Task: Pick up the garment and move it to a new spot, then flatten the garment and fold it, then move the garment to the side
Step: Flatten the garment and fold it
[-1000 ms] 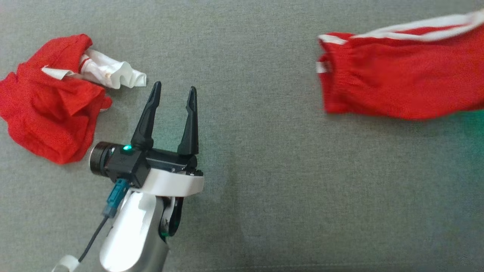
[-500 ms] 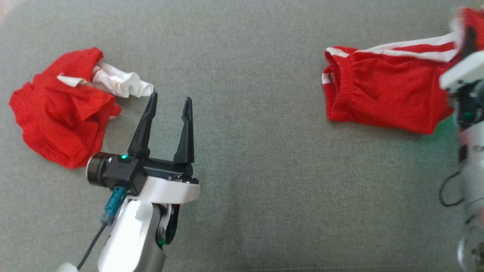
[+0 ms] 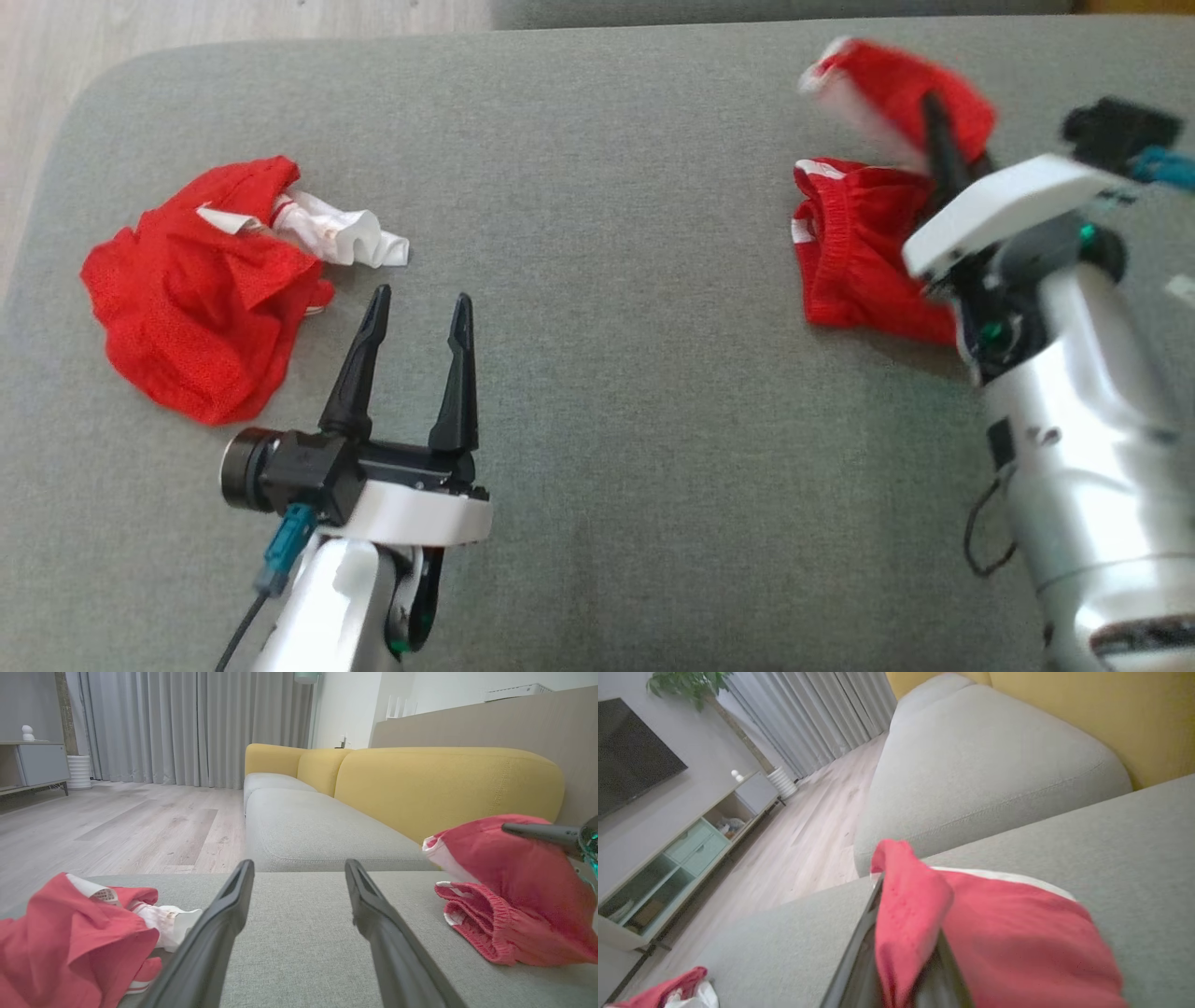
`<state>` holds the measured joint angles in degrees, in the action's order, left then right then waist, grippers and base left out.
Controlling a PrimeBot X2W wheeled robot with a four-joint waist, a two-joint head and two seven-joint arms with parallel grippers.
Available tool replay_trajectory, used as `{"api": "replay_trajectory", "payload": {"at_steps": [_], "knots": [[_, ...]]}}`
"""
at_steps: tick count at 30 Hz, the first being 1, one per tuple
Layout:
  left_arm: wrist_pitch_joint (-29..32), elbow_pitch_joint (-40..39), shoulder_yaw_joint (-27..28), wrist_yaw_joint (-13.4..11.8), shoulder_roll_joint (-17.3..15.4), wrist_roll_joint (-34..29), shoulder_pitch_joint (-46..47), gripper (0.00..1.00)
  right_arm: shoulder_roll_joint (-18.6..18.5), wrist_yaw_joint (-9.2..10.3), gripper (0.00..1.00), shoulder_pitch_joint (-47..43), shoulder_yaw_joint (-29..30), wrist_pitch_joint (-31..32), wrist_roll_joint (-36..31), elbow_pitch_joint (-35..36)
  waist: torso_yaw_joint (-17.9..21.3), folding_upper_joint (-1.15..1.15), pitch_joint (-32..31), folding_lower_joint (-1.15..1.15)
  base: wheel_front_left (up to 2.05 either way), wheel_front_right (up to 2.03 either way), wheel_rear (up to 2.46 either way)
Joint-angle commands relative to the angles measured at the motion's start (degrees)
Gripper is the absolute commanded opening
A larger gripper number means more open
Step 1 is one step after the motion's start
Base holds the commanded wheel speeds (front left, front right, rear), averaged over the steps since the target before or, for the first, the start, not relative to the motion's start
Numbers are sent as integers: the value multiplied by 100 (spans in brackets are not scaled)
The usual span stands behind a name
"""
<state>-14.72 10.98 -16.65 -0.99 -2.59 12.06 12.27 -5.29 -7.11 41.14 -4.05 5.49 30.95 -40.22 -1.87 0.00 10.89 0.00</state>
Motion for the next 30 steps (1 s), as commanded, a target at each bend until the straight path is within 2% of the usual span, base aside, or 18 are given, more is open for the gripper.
{"api": "replay_trajectory", "payload": {"at_steps": [1, 5, 12, 13, 14, 17, 20, 21, 25, 30], "knots": [[-28, -184, 210, 1, -29, -10, 49, 100, 113, -37, 0, -21, -243, 48, 25, 252, -25, 0, -3, 0, 0, 0, 0], [-28, -189, 221, 6, -29, -7, 43, 100, 114, -37, 0, -275, -682, 87, -1, 299, -55, 0, -5, 0, 0, 0, 0], [-28, -162, 242, 11, -29, -30, 23, 100, -148, -37, 0, -643, -1832, 142, -448, 107, 31, 0, -17, 0, 0, 0, 0], [-28, -159, 246, 11, -29, -34, 21, 100, -192, -37, 77, -671, -1961, 67, -527, 86, 58, 0, -27, 0, 0, 0, 0], [-28, -159, 248, 13, -29, -37, 22, 100, -205, -37, 100, -699, -2030, -16, -550, 58, 85, 0, -36, 0, 0, 0, 0], [-28, -152, 268, 28, -29, -52, 30, 100, -242, -37, 100, -729, -2094, -420, -658, 21, 184, 0, -76, 0, 0, 0, 0], [-28, -166, 277, 35, -29, -52, 33, 100, -210, -37, 100, -768, -1839, -946, -704, 27, 297, 0, -129, 0, 0, 0, 0], [-28, -166, 277, 35, -29, -52, 33, 100, -210, -37, 100, -768, -1839, -946, -704, 27, 297, 0, -129, 0, 0, 0, 0], [-28, -184, 249, 39, -29, -35, 24, 100, -151, -37, 100, -939, -1429, -1585, -966, 102, 441, 0, -223, 0, 0, 0, 0], [-28, -209, 240, 31, -29, -45, -9, 100, -32, -37, 100, -1360, -752, -1968, -1326, 599, 622, 0, -335, 0, 0, 0, 0]]}}
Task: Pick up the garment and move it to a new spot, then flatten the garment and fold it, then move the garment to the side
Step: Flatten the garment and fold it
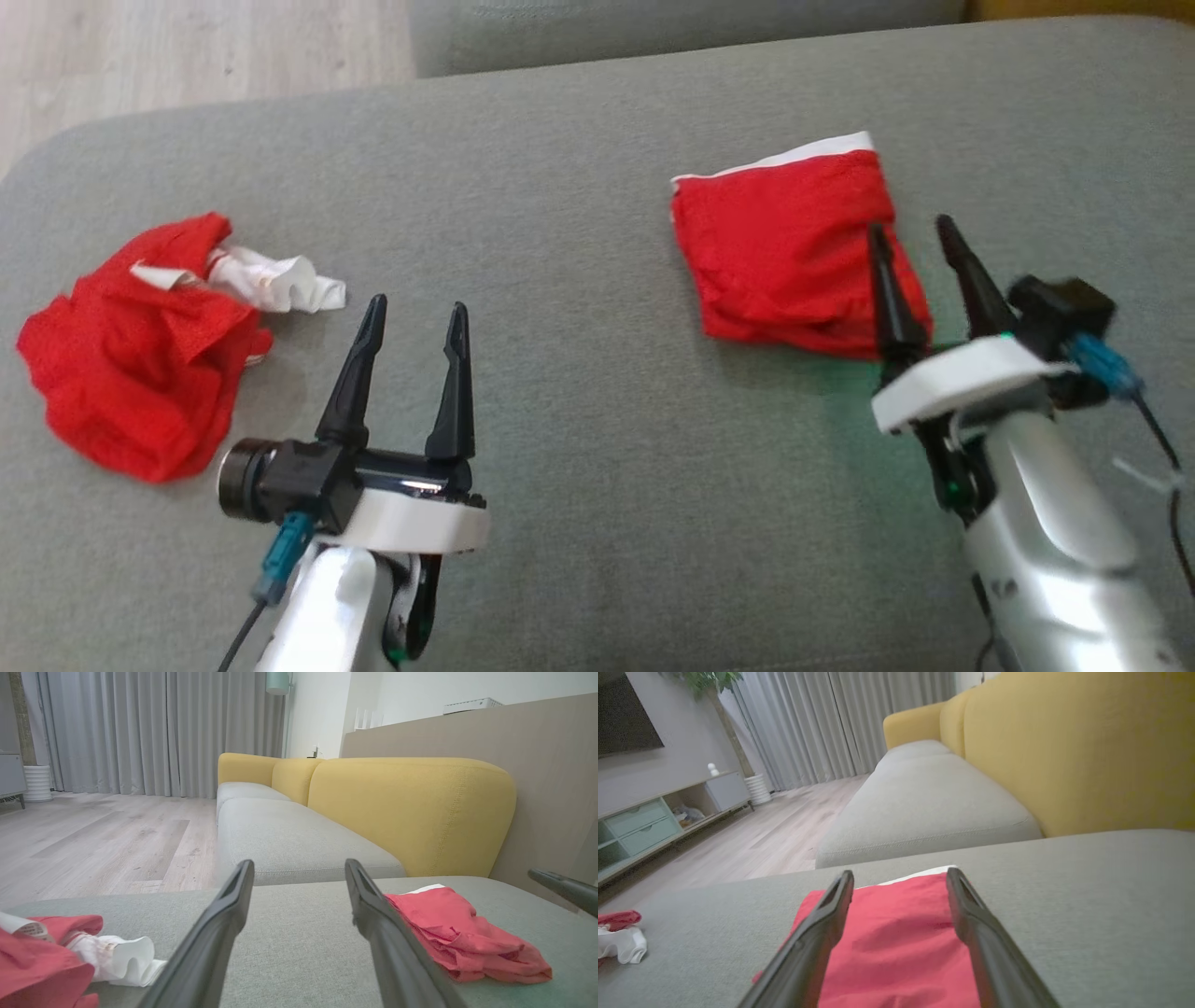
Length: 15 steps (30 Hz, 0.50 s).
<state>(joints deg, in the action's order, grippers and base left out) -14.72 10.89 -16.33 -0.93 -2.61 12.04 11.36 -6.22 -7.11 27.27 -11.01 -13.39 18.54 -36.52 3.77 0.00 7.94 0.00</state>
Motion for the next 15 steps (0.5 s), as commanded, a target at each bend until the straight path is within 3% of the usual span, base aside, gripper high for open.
{"api": "replay_trajectory", "payload": {"at_steps": [1, 8, 15], "knots": [[-28, -209, 210, 27, -27, -53, 72, 100, 84, -37, 100, -85, 94, -109, -212, 378, 91, 0, -53, 0, 0, 0, 0], [-28, -253, 261, 62, -27, -17, -19, 100, 301, -37, 100, -988, 1012, -158, -970, 1510, 195, 0, -62, 0, 0, 0, 0], [-28, -292, 168, 78, -27, 7, 64, 100, 332, -37, 100, -1238, 1175, -160, -932, 1932, 79, 0, 216, 0, 0, 0, 0]]}}
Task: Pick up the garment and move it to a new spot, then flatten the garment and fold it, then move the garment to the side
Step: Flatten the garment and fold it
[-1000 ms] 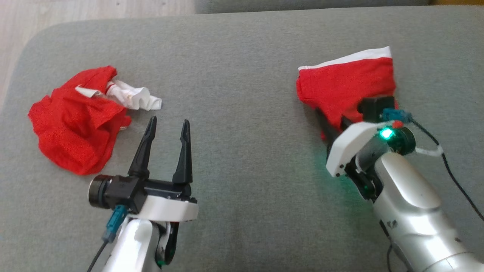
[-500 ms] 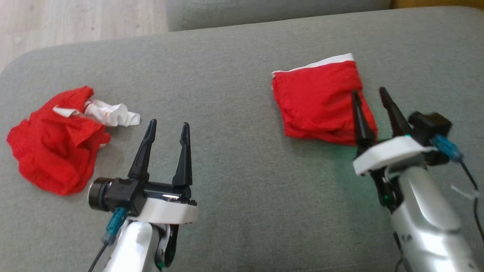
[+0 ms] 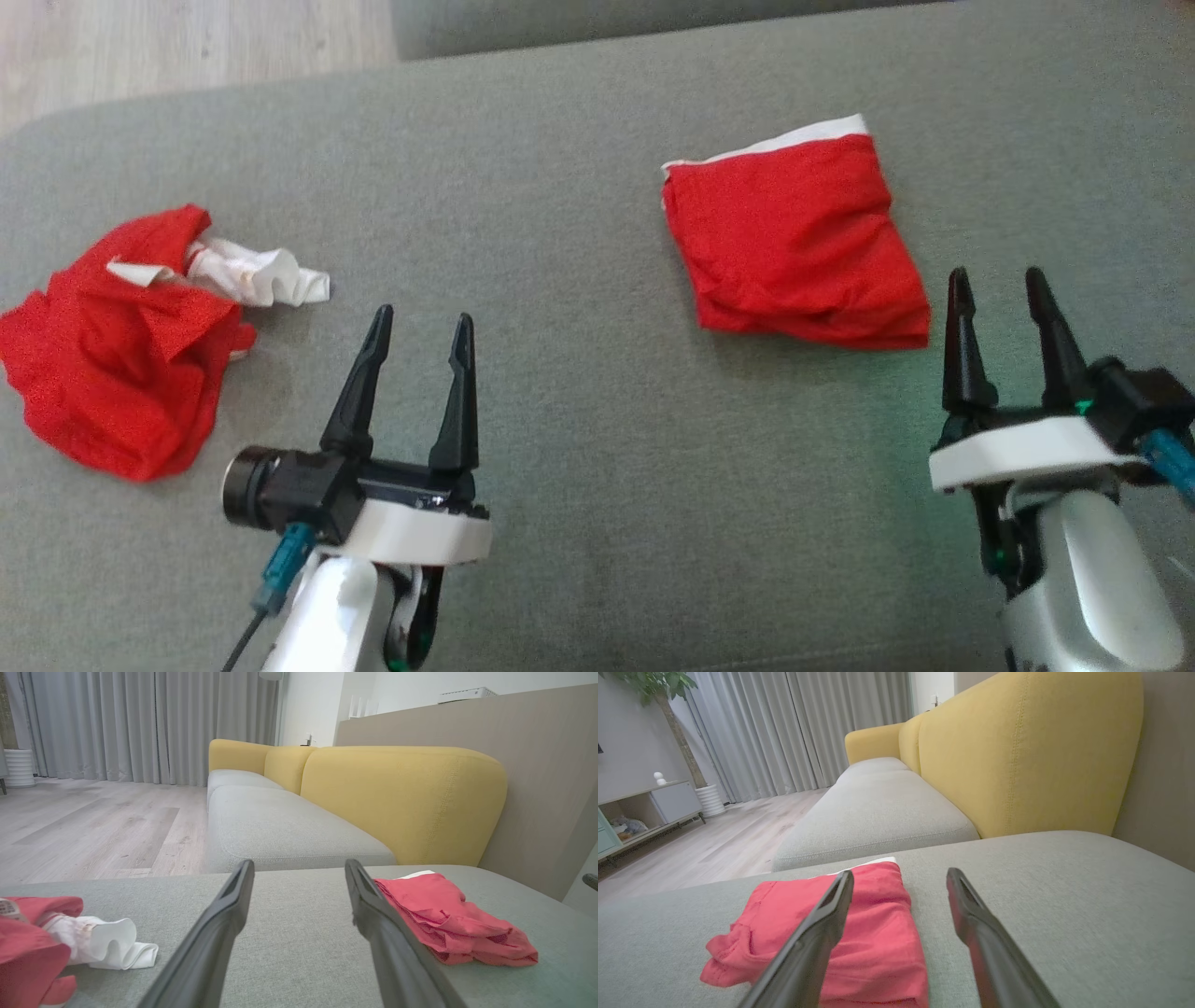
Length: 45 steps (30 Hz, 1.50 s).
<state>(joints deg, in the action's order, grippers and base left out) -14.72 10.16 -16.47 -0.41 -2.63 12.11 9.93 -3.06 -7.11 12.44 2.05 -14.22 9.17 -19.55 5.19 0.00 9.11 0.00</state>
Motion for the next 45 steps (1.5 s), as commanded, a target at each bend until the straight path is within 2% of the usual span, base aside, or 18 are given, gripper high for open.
{"api": "replay_trajectory", "payload": {"at_steps": [1, 2, 3, 4, 5, 9, 12, 19, 23, 28, 34, 38, 45], "knots": [[-28, -227, 174, 25, -25, -2, 244, 100, 16, -37, 100, 309, -118, -76, -34, 275, -101, 0, 179, 0, 0, 0, 0], [-28, -236, 162, 26, -25, -7, 288, 100, 16, -37, 100, 395, -83, -77, -66, 314, -146, 0, 273, 0, 0, 0, 0], [-28, -247, 141, 28, -25, -12, 342, 100, 17, -37, 85, 500, -27, -77, -71, 341, -205, 0, 383, 0, 0, 0, 0], [-28, -255, 115, 31, -25, -14, 398, 100, 17, -37, 13, 622, 5, -74, -102, 359, -269, 0, 495, 0, 0, 0, 0], [-28, -259, 89, 34, -25, -13, 456, 100, 17, -37, 0, 754, 15, -60, -155, 364, -336, 0, 601, 0, 0, 0, 0], [-28, -239, -6, 36, -25, 8, 642, 100, 17, -37, 0, 1313, 40, 140, -395, 148, -596, 0, 981, 0, 0, 0, 0], [-28, -223, -72, 30, -25, 45, 755, 100, 17, -37, 0, 1724, 131, 345, -557, -285, -778, 0, 1177, 0, 0, 0, 0], [-28, -233, -159, -33, -25, 114, 921, 100, 18, -37, 0, 2543, 660, 826, -939, -2159, -1019, 0, 1362, 0, 0, 0, 0], [-28, -207, -184, -47, -25, 112, 956, 100, 17, -37, 0, 2699, 697, 742, -1272, -2610, -1047, 0, 1347, 0, 0, 0, 0], [-28, -179, -155, -89, -25, 125, 925, 100, 17, -37, 0, 2852, 48, 103, -841, -2725, -977, 0, 1231, 0, 0, 0, 0], [-28, -144, -125, -80, -25, 116, 869, 100, 18, -37, 0, 2657, -1222, -43, -106, -2443, -883, 0, 1081, 0, 0, 0, 0], [-28, -156, -128, -79, -25, 117, 865, 100, 18, -37, 0, 2518, -1768, 191, -60, -2709, -867, 0, 1039, 0, 0, 0, 0], [-28, -124, -52, -88, -25, 111, 745, 100, 18, -37, 0, 2424, -2048, 679, 225, -3369, -769, 0, 876, 0, 0, 0, 0]]}}
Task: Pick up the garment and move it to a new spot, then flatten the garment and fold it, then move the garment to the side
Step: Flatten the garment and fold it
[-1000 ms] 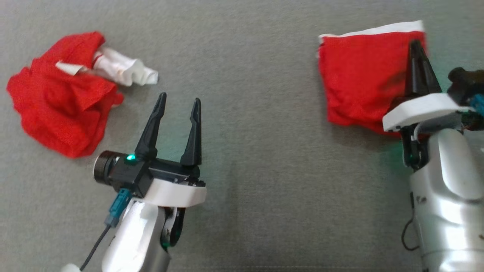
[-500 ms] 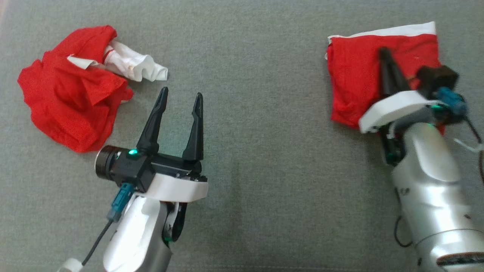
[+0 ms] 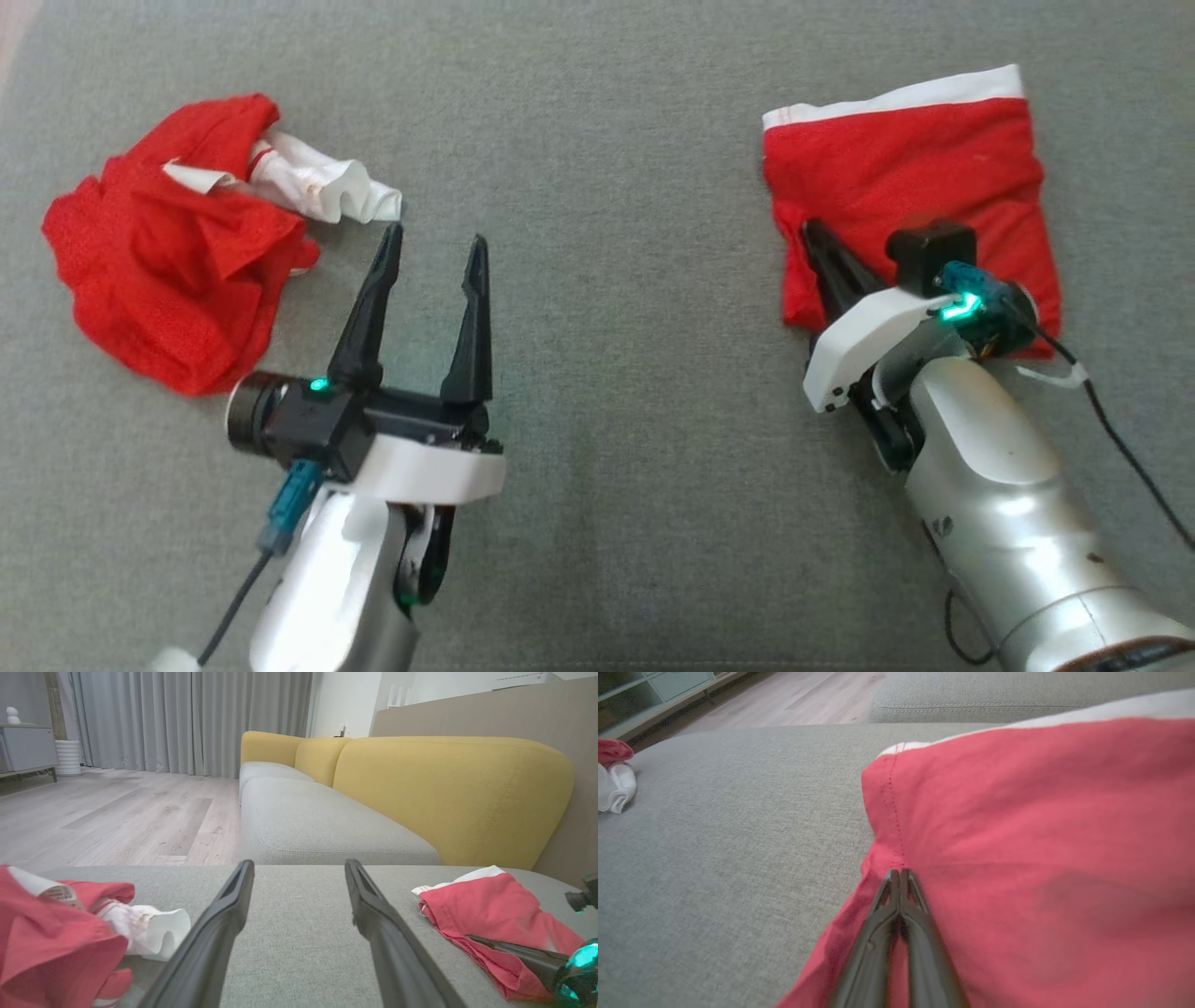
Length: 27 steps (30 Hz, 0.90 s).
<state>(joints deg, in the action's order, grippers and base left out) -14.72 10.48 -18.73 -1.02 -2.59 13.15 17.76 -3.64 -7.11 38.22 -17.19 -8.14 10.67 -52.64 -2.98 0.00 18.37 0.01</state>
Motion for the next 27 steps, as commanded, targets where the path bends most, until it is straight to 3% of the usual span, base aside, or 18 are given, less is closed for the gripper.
{"api": "replay_trajectory", "payload": {"at_steps": [1, 10, 18, 23, 24, 25, 27], "knots": [[-28, -154, 193, -24, -29, -6, -54, 100, 76, -37, 0, -143, -137, 35, 118, -88, 81, 0, -78, -1, 0, 0, 0], [-28, -205, 395, 26, -29, -110, -161, 100, 76, -37, 0, -98, 266, -648, 392, 436, 471, 0, -361, -1, 0, 0, 0], [-28, -199, 481, 34, -29, -99, -362, 100, 76, -37, 0, -1056, 1151, -684, 0, 2060, 748, 0, -661, -1, 0, 0, 0], [-28, -181, 506, 40, -29, -44, -469, 100, 76, -37, 1, -1659, 1348, -685, -29, 2591, 802, 0, -767, -1, 0, 0, 0], [-28, -184, 511, 38, -29, -36, -495, 100, 76, -37, 80, -1790, 1395, -685, -41, 2712, 810, 0, -779, -1, 0, 0, 0], [-28, -185, 516, 36, -29, -29, -523, 100, 76, -37, 100, -1918, 1441, -685, -6, 2824, 815, 0, -790, -1, 0, 0, 0], [-28, -163, 532, 32, -29, -24, -580, 100, 76, -37, 100, -2154, 1478, -685, 56, 3011, 824, 0, -809, -1, 0, 0, 0]]}}
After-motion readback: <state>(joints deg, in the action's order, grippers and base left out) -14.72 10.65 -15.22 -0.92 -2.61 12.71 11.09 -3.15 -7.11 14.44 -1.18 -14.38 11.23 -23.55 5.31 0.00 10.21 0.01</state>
